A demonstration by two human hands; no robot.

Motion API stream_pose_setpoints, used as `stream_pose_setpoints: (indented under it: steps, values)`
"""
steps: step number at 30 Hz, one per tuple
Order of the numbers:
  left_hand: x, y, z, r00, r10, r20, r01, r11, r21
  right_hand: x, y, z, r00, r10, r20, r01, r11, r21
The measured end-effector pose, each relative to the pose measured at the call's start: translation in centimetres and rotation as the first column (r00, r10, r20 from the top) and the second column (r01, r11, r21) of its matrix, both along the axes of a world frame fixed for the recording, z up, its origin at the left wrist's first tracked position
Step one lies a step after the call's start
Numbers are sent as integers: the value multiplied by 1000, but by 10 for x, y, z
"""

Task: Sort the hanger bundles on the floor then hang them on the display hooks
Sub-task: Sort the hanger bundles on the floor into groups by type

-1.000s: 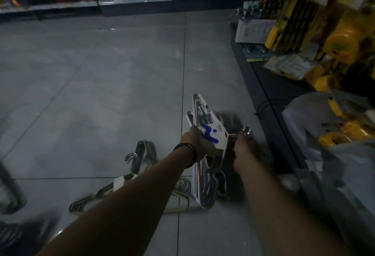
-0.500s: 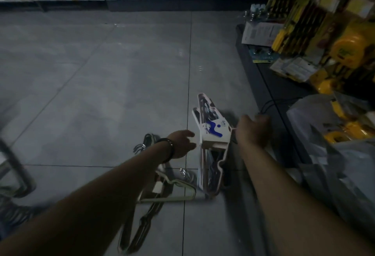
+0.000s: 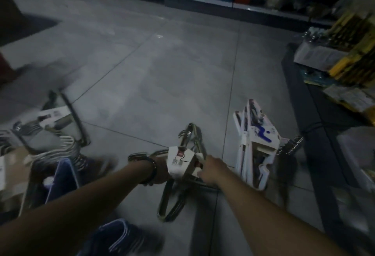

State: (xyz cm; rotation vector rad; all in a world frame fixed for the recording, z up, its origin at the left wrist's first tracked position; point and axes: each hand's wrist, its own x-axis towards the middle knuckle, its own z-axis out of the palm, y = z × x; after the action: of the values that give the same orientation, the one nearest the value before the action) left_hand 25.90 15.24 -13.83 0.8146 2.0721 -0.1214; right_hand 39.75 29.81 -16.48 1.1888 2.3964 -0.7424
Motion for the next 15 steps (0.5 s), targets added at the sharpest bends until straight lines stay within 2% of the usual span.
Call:
stream_pose_setpoints:
  steps: [3,6,10,13,15]
  values:
    - [1,-16,-19,921,356,161,-355,934,-36,8,-14,-21,997,12,75,-19,995,98]
    - [7,-20,-33,778,548,308,-577,817,4,6,-15,-26,998,-44,51,35,984,176]
    - [15,-16,-44,551,702,451,-799,599,44,5,-19,-19,993,-89,80,77,987,139]
    - [16,-17,-48,430,740,517,-892,436,117,10,-26,-19,994,-52,94,42,994,99]
    - [12,-19,-48,339,756,560,-938,316,142,11,-26,-15,997,-66,42,63,996,61]
